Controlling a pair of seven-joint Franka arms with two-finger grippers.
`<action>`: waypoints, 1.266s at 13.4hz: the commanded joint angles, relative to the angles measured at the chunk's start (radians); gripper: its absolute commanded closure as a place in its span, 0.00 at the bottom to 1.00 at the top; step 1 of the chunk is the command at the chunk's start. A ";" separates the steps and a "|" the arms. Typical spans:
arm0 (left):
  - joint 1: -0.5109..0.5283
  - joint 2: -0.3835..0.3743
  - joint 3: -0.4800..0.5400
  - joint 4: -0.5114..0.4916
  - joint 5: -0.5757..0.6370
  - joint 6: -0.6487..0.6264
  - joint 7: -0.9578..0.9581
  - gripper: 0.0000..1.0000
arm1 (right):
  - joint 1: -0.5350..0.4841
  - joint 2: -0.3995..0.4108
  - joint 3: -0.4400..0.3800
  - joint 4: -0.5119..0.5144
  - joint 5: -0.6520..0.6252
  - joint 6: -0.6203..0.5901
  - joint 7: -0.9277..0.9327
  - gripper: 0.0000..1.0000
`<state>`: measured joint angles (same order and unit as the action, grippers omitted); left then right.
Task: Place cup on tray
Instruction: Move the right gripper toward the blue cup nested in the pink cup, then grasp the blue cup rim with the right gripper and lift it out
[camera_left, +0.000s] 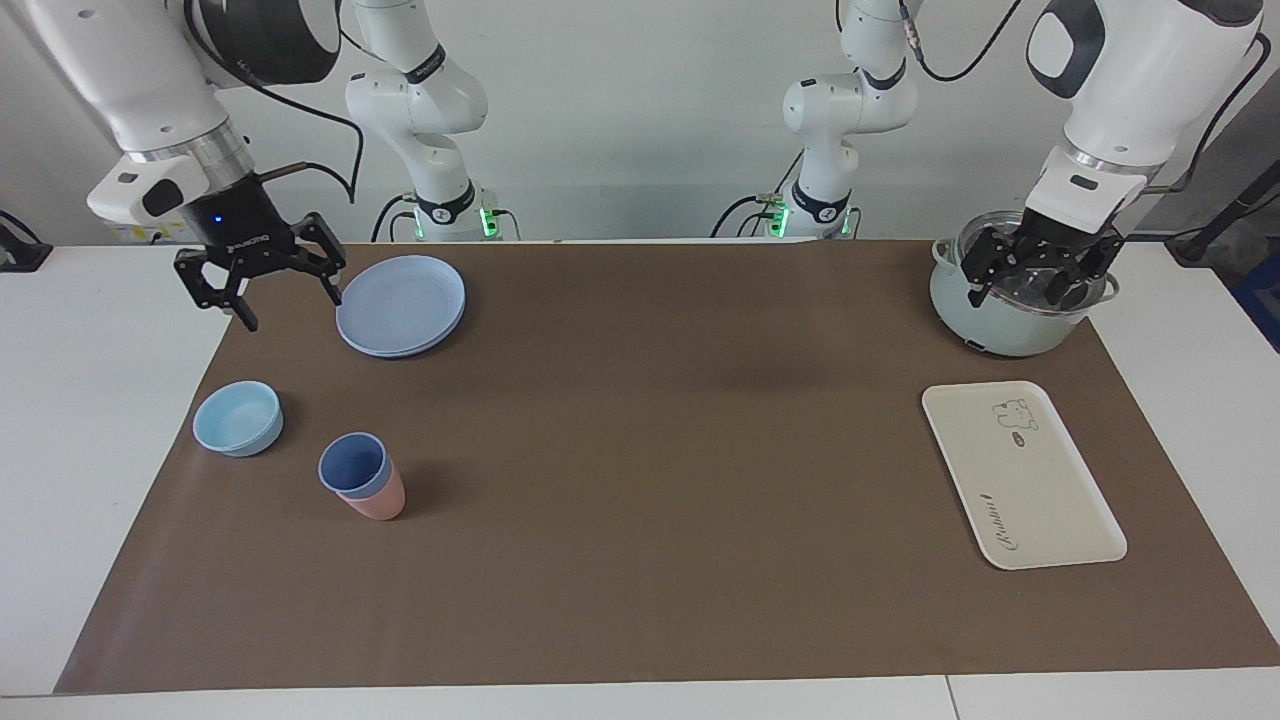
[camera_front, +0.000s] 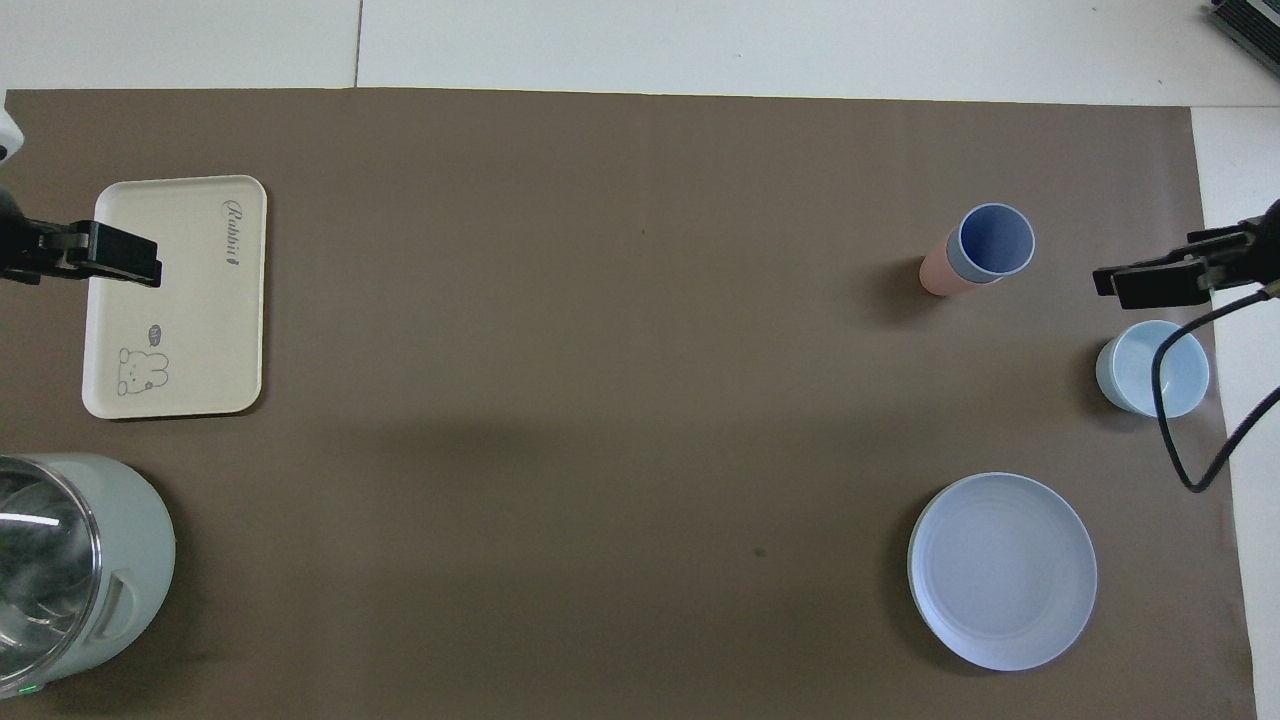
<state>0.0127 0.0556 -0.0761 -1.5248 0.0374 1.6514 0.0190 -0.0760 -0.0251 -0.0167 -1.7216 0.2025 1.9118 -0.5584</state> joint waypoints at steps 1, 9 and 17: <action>-0.011 -0.022 0.010 -0.028 -0.005 0.011 0.009 0.00 | -0.063 -0.023 0.006 -0.131 0.179 0.152 -0.318 0.00; -0.011 -0.022 0.010 -0.029 -0.007 0.014 0.007 0.00 | -0.185 0.246 0.006 -0.141 0.694 0.243 -0.997 0.00; -0.010 -0.022 0.010 -0.029 -0.007 0.014 0.007 0.00 | -0.235 0.387 0.007 -0.174 0.923 0.165 -1.397 0.00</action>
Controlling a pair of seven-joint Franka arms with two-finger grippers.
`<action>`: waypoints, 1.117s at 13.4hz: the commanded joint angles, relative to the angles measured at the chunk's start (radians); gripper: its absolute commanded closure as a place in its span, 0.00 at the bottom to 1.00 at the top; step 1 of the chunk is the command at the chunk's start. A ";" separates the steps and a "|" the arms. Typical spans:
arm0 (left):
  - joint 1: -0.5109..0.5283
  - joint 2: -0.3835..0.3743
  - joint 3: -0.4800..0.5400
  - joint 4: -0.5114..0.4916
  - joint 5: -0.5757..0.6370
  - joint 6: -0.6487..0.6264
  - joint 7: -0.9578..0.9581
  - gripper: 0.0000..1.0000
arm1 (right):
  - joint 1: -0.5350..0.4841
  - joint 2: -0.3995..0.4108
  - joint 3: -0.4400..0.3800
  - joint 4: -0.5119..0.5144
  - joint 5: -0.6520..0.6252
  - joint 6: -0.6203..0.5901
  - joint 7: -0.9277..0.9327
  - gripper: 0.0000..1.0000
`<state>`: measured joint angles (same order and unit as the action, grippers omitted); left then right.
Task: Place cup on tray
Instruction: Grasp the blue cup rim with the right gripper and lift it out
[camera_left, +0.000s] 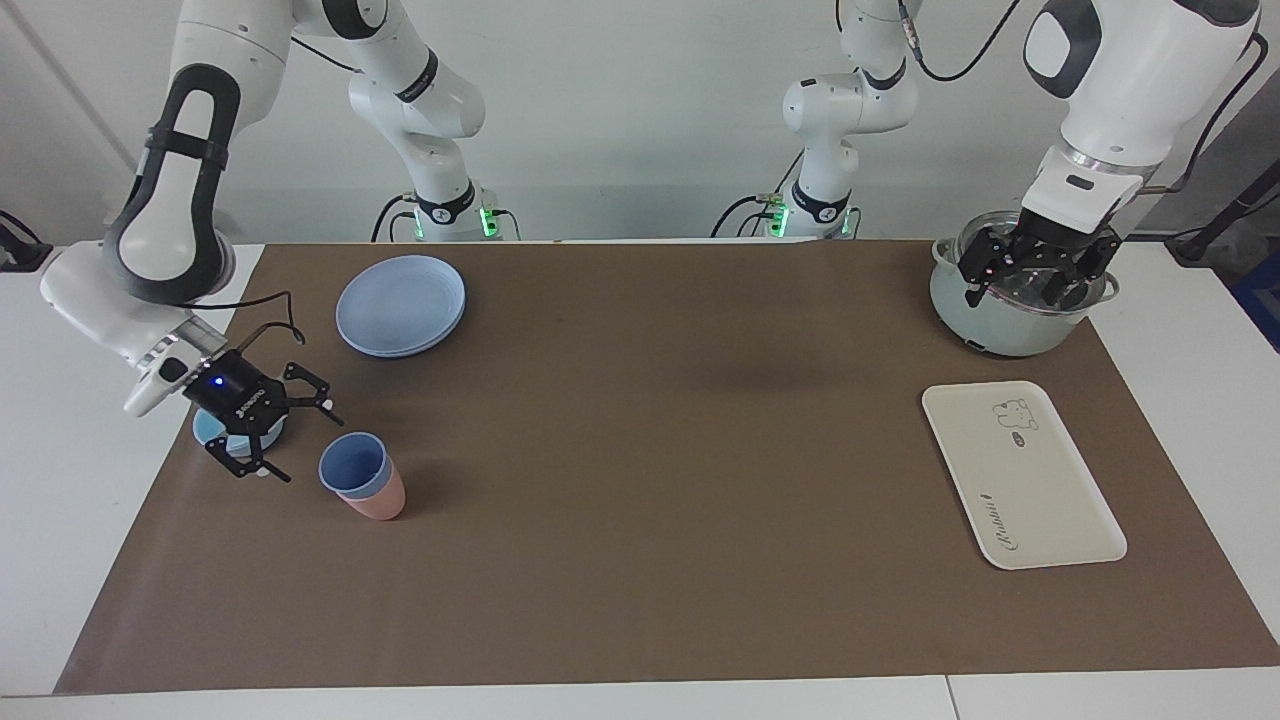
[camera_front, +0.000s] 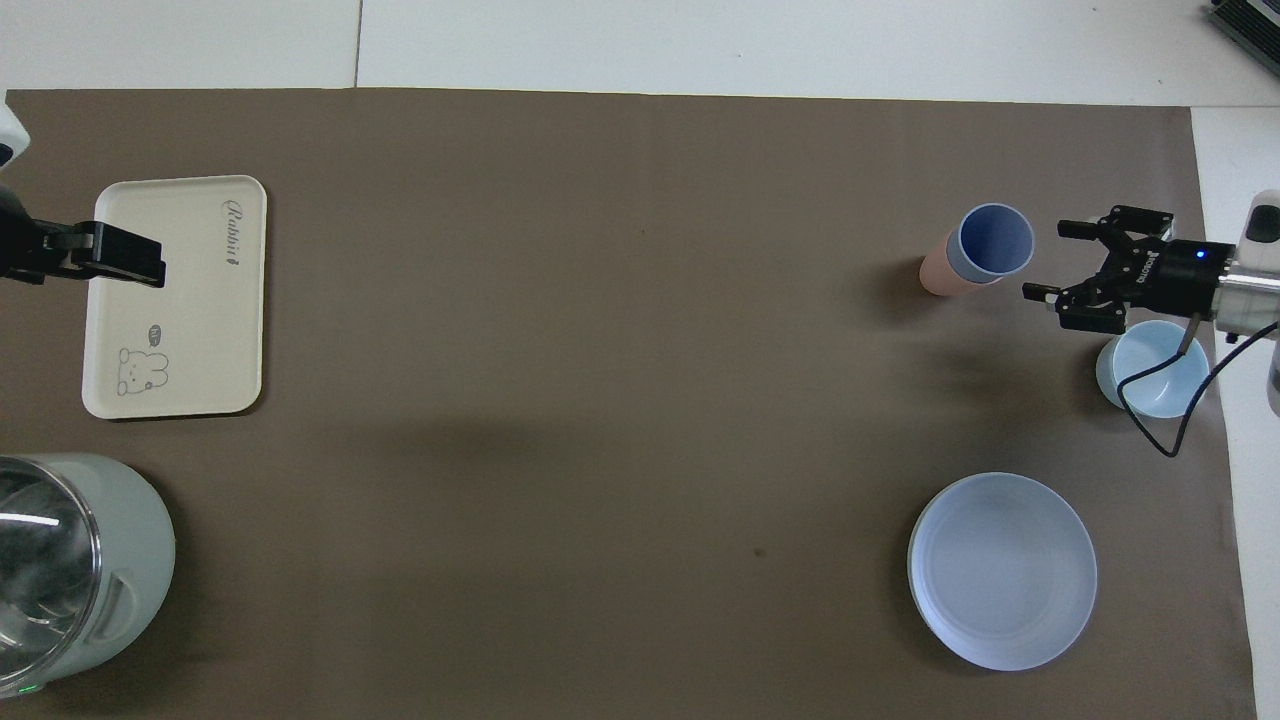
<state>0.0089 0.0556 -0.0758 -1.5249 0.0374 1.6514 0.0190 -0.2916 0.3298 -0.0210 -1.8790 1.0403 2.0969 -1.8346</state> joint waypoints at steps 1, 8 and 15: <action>-0.006 -0.022 0.010 -0.029 -0.007 0.014 0.007 0.00 | -0.018 0.038 0.012 -0.035 0.113 -0.017 -0.170 0.00; -0.006 -0.022 0.010 -0.029 -0.007 0.021 0.007 0.00 | 0.005 0.106 0.015 -0.063 0.361 0.023 -0.435 0.00; -0.006 -0.022 0.010 -0.031 -0.007 0.024 0.009 0.00 | 0.049 0.107 0.019 -0.080 0.438 0.054 -0.449 0.00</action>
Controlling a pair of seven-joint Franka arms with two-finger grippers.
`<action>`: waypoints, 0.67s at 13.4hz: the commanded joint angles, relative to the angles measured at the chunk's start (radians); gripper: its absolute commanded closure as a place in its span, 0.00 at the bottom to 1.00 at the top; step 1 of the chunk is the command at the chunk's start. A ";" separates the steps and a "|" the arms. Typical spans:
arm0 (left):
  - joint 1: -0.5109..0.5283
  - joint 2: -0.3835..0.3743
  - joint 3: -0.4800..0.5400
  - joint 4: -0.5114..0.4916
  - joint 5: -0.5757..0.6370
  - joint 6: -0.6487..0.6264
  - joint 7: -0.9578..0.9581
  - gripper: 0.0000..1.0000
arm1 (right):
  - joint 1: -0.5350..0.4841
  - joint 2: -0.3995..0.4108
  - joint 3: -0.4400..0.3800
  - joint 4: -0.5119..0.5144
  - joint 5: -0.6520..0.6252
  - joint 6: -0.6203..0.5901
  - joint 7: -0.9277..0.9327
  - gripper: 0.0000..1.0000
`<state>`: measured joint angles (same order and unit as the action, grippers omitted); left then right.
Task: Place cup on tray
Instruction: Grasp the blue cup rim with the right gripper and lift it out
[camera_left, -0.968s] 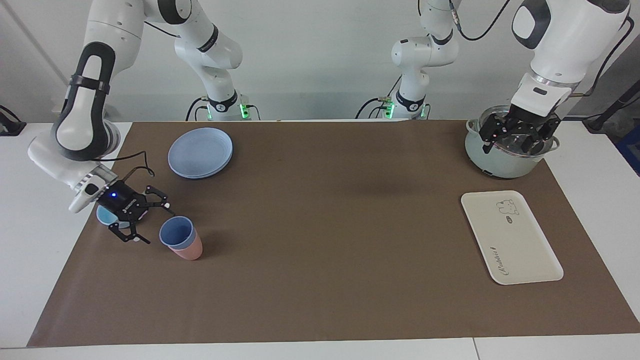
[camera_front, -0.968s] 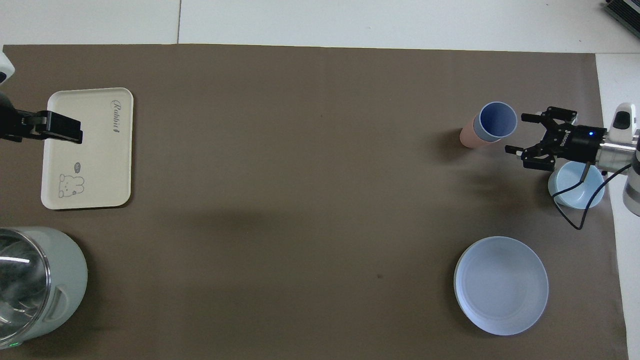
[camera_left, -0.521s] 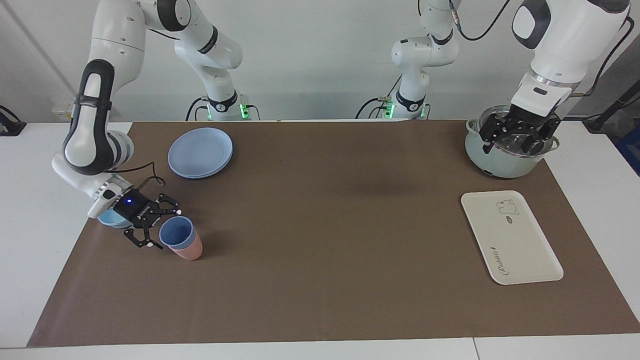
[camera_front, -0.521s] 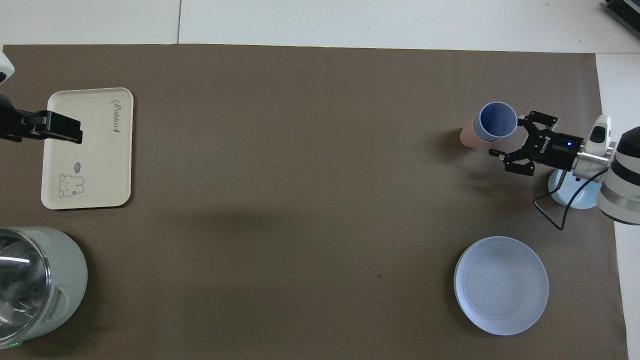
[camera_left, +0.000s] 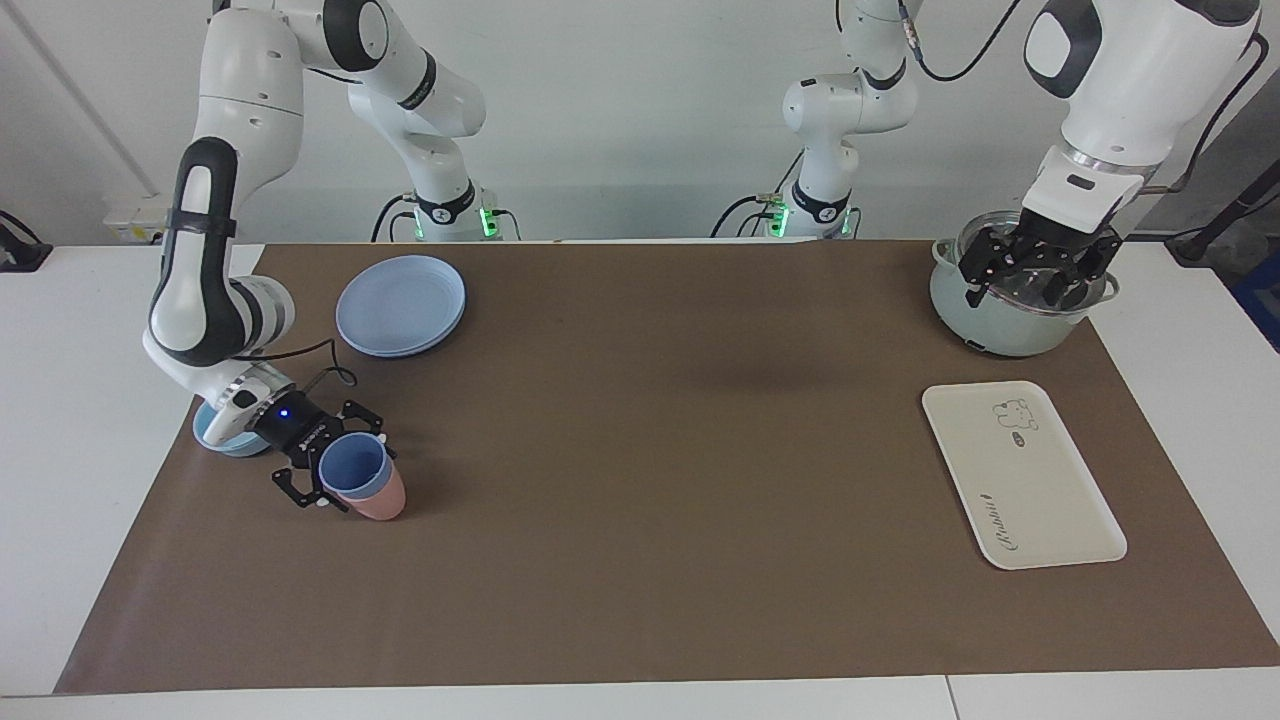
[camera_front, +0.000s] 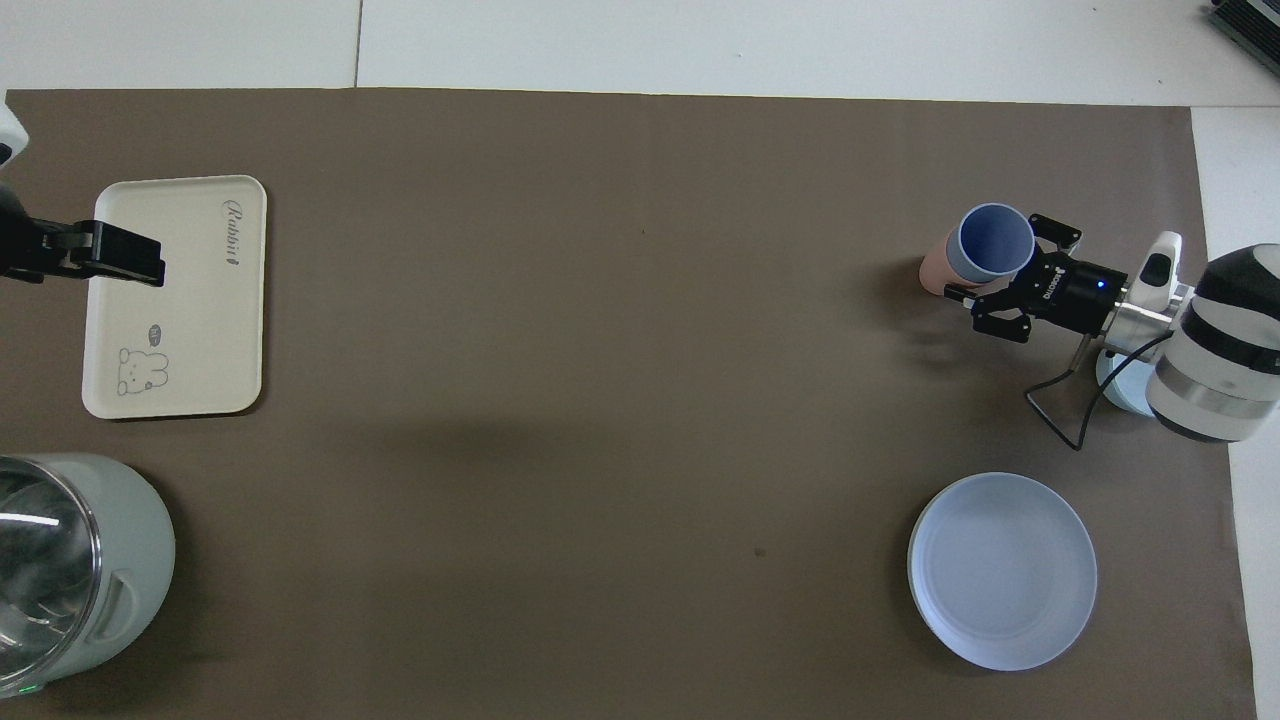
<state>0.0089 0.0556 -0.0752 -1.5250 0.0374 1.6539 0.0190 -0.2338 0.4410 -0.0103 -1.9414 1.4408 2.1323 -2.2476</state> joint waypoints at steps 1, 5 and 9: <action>-0.006 -0.022 0.008 -0.030 -0.007 0.023 0.009 0.00 | -0.006 -0.005 0.007 -0.022 0.064 0.023 -0.049 0.00; -0.003 -0.022 0.009 -0.032 -0.034 0.024 0.009 0.00 | 0.037 -0.004 0.007 -0.036 0.155 0.063 -0.098 0.00; 0.000 -0.022 0.009 -0.032 -0.059 0.023 0.009 0.00 | 0.037 -0.005 0.007 -0.033 0.153 0.063 -0.092 1.00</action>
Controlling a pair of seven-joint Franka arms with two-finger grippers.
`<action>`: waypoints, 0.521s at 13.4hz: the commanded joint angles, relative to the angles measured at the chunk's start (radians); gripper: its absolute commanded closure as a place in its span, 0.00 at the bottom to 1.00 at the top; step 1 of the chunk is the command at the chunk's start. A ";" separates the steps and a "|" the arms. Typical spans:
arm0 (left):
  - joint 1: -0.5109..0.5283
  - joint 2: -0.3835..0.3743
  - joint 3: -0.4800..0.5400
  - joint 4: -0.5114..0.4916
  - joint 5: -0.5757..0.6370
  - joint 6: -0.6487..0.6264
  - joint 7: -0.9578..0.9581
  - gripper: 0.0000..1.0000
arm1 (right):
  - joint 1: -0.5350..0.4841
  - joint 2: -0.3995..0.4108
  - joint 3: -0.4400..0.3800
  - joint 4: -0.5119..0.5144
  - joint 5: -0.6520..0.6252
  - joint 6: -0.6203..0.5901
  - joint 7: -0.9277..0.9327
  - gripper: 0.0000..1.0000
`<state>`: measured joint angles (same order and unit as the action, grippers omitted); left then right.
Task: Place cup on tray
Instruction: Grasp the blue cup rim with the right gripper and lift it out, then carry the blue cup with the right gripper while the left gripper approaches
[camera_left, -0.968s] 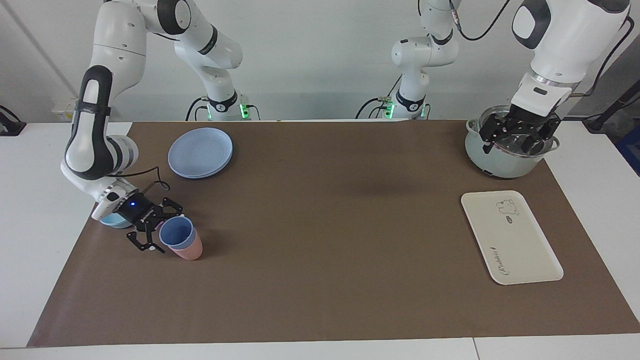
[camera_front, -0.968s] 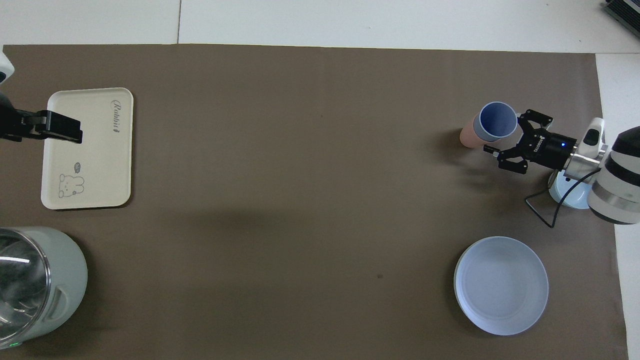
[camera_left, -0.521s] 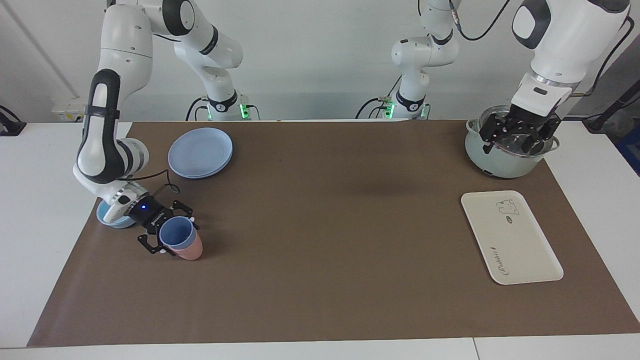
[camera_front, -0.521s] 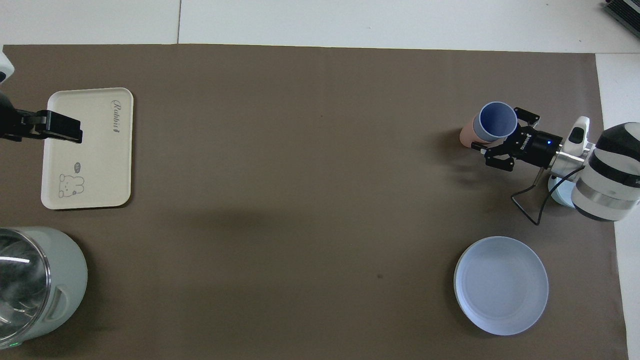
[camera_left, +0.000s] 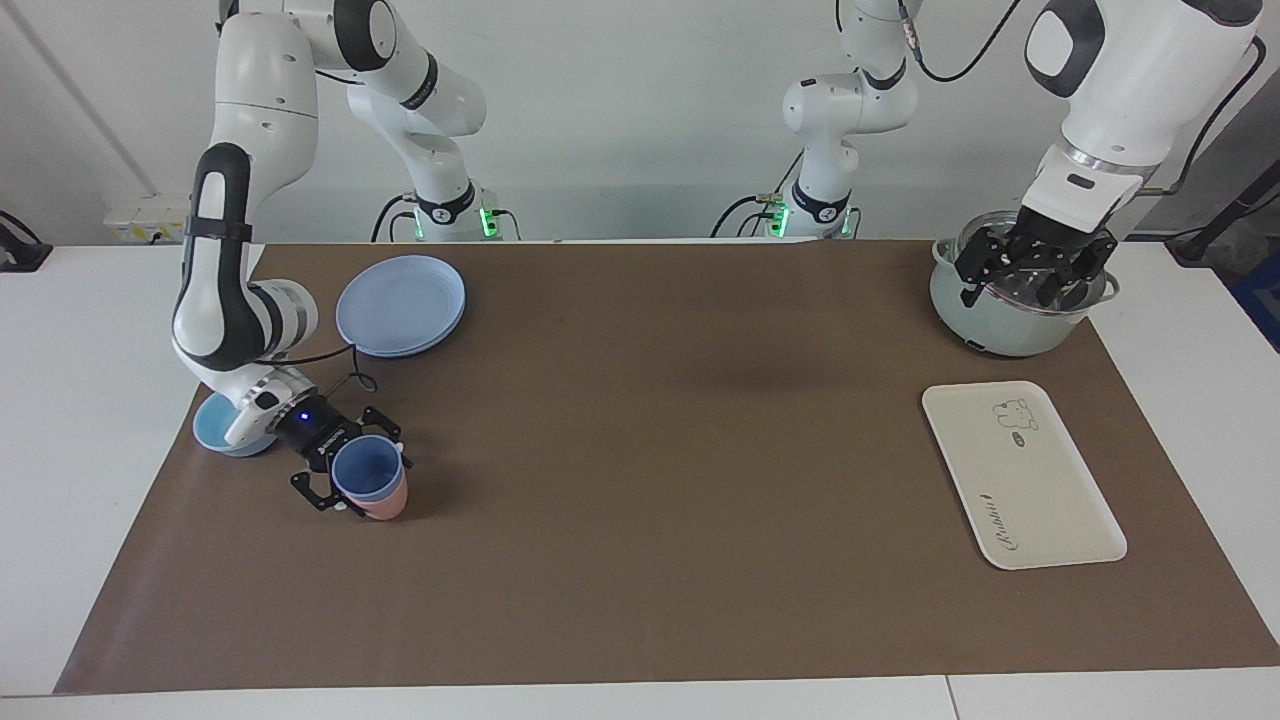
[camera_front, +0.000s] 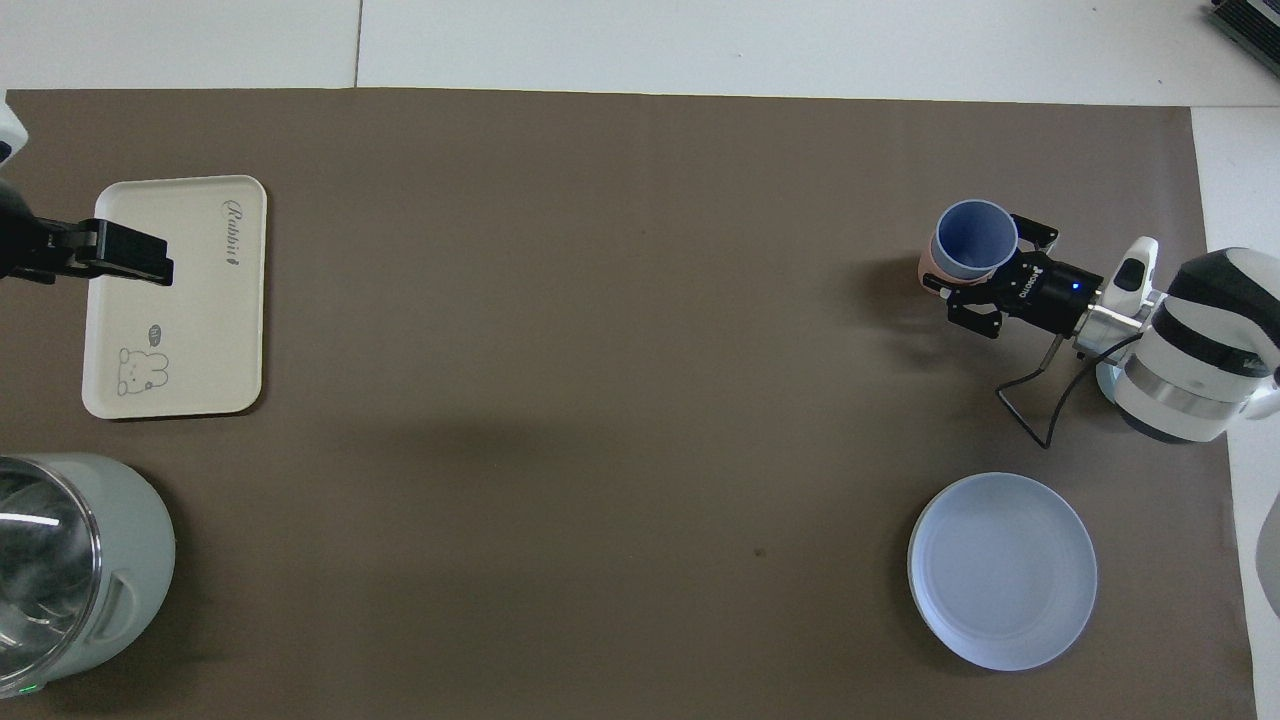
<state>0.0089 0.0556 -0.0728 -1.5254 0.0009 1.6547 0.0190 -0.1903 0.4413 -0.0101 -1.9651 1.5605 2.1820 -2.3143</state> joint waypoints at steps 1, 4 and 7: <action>0.000 -0.022 0.007 -0.032 -0.031 0.023 0.009 0.00 | -0.006 -0.007 0.007 -0.009 0.032 0.010 -0.008 1.00; 0.003 -0.022 0.007 -0.032 -0.056 0.024 0.009 0.00 | 0.000 -0.041 0.004 -0.008 0.007 0.013 0.027 1.00; -0.009 -0.031 0.007 -0.067 -0.122 0.068 0.009 0.01 | 0.041 -0.128 0.002 -0.008 -0.150 0.092 0.189 1.00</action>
<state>0.0090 0.0554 -0.0707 -1.5296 -0.0763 1.6641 0.0190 -0.1809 0.4010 -0.0102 -1.9583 1.5156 2.1957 -2.2541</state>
